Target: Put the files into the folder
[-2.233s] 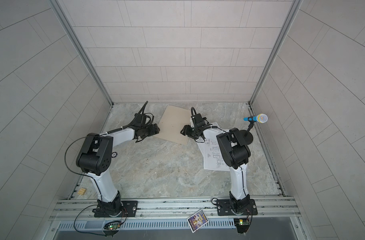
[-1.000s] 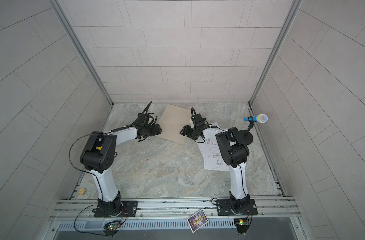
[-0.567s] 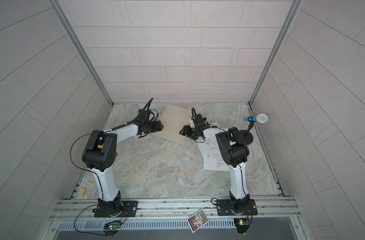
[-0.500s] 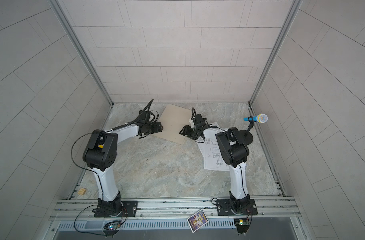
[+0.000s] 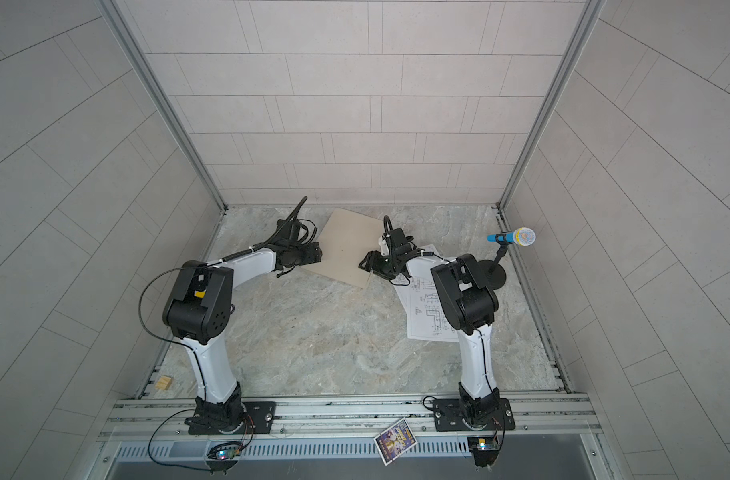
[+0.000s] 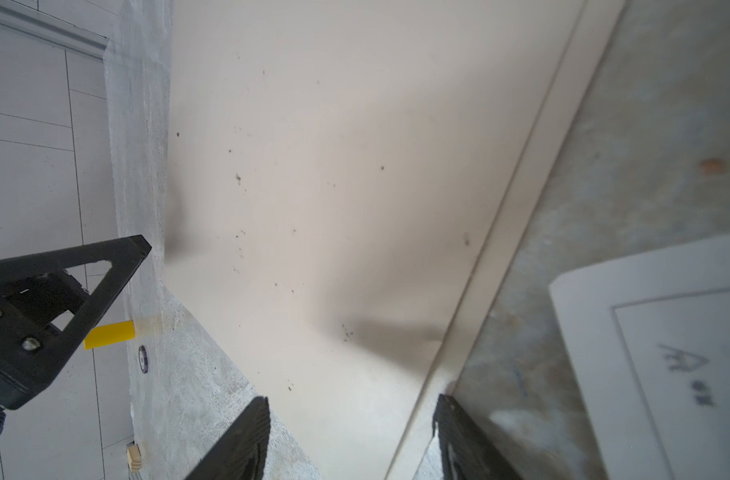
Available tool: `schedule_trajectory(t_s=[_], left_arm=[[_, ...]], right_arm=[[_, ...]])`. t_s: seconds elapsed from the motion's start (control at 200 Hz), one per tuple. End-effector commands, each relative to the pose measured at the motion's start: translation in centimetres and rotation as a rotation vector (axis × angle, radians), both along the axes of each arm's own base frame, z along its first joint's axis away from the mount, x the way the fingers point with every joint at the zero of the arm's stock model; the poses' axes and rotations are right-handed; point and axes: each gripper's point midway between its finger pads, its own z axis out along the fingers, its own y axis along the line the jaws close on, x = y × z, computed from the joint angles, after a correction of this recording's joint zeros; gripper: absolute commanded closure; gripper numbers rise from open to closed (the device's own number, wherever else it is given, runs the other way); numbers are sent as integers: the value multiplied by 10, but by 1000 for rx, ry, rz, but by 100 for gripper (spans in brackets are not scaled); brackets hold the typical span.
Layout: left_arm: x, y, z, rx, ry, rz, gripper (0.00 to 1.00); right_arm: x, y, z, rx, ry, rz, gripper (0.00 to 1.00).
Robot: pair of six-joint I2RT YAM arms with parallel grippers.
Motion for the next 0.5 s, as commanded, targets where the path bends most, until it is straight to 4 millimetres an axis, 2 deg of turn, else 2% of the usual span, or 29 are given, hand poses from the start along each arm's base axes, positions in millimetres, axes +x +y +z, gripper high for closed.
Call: schedule_trajectory(t_s=[0.0,0.125,0.21,0.495], left_arm=[[4,1,-3,19,15,-6,16],[1,-10,-24,-31,71,-30,17],[-1,-14,-29,-52,91,-30,18],[-12,-24,-13,-58,61,-56,21]], right_arm=[[-7,-6,-10,-25,30,-11,36],[-6,-3,-8,-17,28,-3,36],[-6,-1,-5,-14,22,2,36],[-6,2,-1,-3,19,10,38]])
